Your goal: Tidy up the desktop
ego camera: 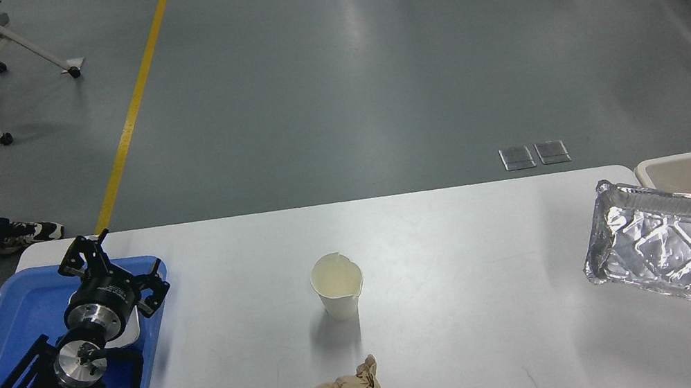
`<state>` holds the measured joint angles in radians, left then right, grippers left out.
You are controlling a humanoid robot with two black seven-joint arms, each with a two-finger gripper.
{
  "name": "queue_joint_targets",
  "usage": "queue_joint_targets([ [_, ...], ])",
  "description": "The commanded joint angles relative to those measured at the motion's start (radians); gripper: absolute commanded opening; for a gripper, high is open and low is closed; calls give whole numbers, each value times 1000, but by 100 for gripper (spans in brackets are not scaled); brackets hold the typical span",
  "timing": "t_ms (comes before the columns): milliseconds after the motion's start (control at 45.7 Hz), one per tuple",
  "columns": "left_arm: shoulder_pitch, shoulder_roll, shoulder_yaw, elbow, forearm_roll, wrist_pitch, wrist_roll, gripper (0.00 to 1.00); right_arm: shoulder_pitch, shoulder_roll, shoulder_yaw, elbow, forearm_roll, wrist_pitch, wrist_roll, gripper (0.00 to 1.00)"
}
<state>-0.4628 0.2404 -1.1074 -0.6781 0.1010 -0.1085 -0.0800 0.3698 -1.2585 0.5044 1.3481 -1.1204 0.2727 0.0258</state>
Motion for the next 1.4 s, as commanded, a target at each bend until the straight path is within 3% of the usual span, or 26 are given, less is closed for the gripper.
queue_joint_targets([
  [0, 9, 10, -8, -3, -3, -8, 5, 97, 3, -2, -3, 23, -27, 0, 0, 0],
  [284, 12, 2, -61, -15, -11, -114, 3, 97, 90, 86, -3, 83, -27, 54, 9, 0],
  [634, -4, -7, -66, -15, -15, -82, 3, 97, 291, 272, -43, 82, -27, 158, 8, 0],
  [941, -4, -9, -49, -15, -9, -56, -14, 97, 523, 399, -243, 91, -22, 174, 9, 0],
  [1159, 10, 10, -43, -15, -3, -53, -17, 97, 575, 423, -300, 95, -12, 177, 8, 0],
  [1378, 4, 7, -31, -15, 20, -63, -47, 97, 603, 429, -408, 118, -7, 177, 9, 0],
])
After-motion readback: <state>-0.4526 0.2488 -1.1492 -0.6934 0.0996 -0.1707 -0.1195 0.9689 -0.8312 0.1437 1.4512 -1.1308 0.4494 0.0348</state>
